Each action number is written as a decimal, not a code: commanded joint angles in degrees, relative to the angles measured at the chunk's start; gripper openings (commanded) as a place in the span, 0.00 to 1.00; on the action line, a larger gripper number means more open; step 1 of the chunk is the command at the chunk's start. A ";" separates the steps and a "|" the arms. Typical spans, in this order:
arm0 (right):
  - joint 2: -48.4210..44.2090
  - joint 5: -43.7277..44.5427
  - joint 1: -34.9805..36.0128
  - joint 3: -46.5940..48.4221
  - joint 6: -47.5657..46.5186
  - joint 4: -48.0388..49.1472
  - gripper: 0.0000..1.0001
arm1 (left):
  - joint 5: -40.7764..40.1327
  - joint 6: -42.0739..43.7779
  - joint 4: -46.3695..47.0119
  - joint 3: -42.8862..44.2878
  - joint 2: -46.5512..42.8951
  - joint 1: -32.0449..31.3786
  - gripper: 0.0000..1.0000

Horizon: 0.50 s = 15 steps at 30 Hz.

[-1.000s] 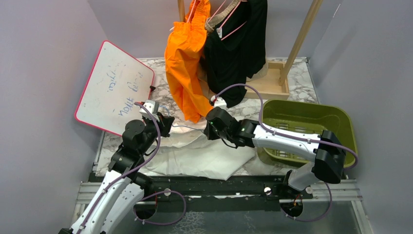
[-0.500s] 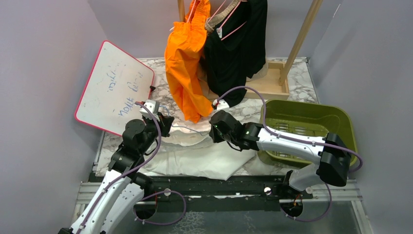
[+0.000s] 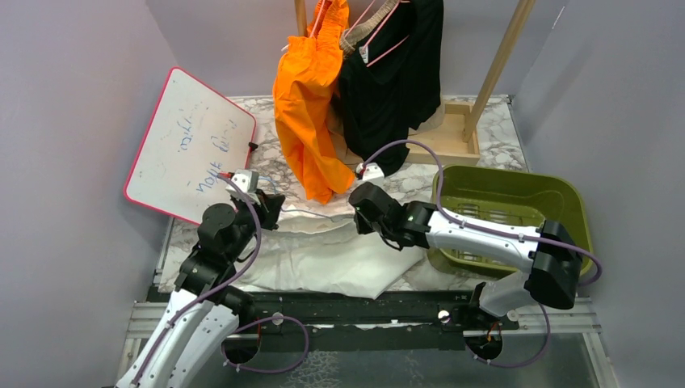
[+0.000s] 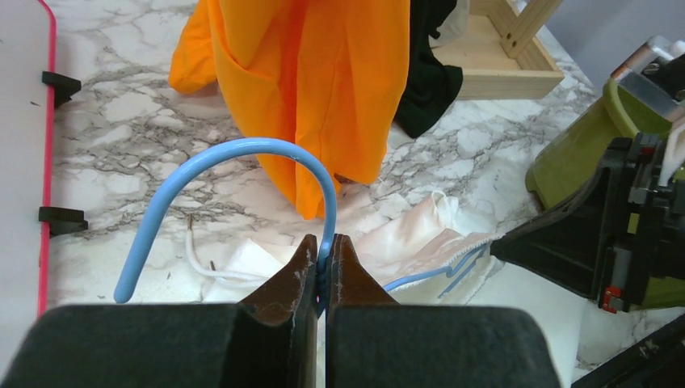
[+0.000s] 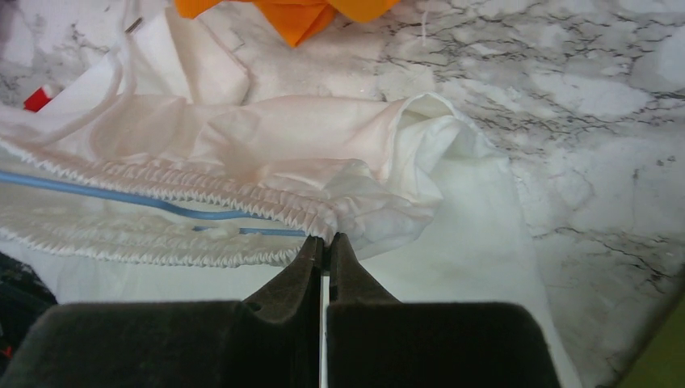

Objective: Remove the shorts from the hanger

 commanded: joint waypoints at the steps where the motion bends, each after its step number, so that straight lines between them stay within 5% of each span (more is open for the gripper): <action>1: 0.36 8.10 -2.54 -0.22 1.08 -5.29 0.01 | -4.76 -0.44 2.01 2.02 -4.35 0.03 0.00; 7: -2.43 5.66 -7.98 -4.59 -0.13 -2.11 0.01 | -7.06 -0.66 2.26 1.62 -6.71 0.05 0.00; 11: -3.78 -9.54 -8.02 -8.37 -4.69 7.19 0.01 | -4.85 -1.14 4.38 1.05 -6.03 0.05 0.00; 15: -2.54 -15.16 -7.99 -10.10 -4.14 11.68 0.02 | -2.22 -3.07 6.20 0.84 -4.29 0.29 0.00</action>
